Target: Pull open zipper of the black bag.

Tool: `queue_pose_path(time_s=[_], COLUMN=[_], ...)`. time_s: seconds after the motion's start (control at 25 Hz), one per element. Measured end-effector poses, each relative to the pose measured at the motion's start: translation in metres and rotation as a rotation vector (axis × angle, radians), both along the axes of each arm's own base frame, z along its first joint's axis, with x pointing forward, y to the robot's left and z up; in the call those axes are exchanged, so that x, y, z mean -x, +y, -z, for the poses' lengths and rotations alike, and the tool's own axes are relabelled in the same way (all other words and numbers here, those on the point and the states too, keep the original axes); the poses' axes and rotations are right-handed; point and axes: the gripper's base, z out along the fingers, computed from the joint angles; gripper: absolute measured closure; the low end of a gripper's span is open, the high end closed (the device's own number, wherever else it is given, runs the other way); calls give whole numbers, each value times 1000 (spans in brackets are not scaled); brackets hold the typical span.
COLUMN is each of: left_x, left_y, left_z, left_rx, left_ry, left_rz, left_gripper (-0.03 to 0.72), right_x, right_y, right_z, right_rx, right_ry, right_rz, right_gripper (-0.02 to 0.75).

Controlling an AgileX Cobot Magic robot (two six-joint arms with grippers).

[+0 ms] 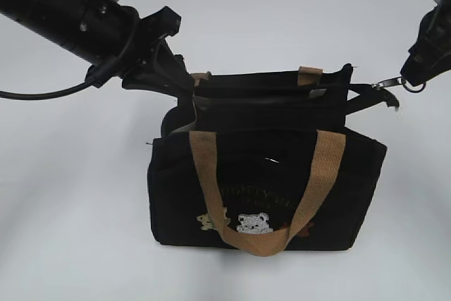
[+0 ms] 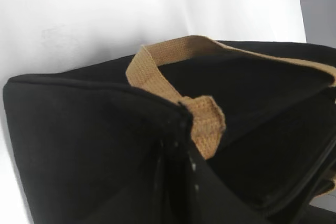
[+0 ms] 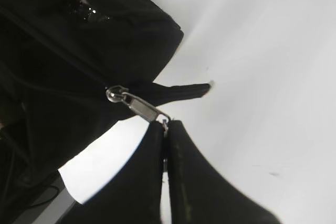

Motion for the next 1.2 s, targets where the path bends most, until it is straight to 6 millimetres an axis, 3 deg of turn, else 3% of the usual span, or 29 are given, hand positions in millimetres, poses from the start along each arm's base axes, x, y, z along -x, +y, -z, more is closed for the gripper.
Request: queue_pose_path(time_s=[0.28, 0.36, 0.44, 0.64, 0.72, 0.96, 1.08, 1.2], left_x=[0, 0, 0, 13, 23, 74, 109, 146], left_y=[0, 0, 0, 10, 17, 49, 71, 95], left_z=[0, 0, -1, -25, -41, -99, -114, -111], left_rx=[-1, -2, -3, -44, -87, -216, -299, -379], left_ry=[-2, -1, -4, -89, -153, -312, -312, -310], left_rz=[-1, 0, 1, 44, 77, 114, 83, 43], left_gripper=[662, 649, 613, 445, 381, 337, 336, 334], right_x=[0, 1, 2, 5, 7, 47, 81, 118], right_y=[-6, -6, -7, -8, -8, -18, -27, -36], right_z=[1, 1, 1, 2, 1, 18, 30, 36], right_rx=[-18, -23, -21, -31, -35, -24, -22, -36], right_ry=[35, 46, 58, 114, 113, 162, 186, 162], right_rz=[83, 103, 120, 202, 213, 236, 258, 272], right_gripper=[736, 696, 598, 207, 131, 128, 148, 151])
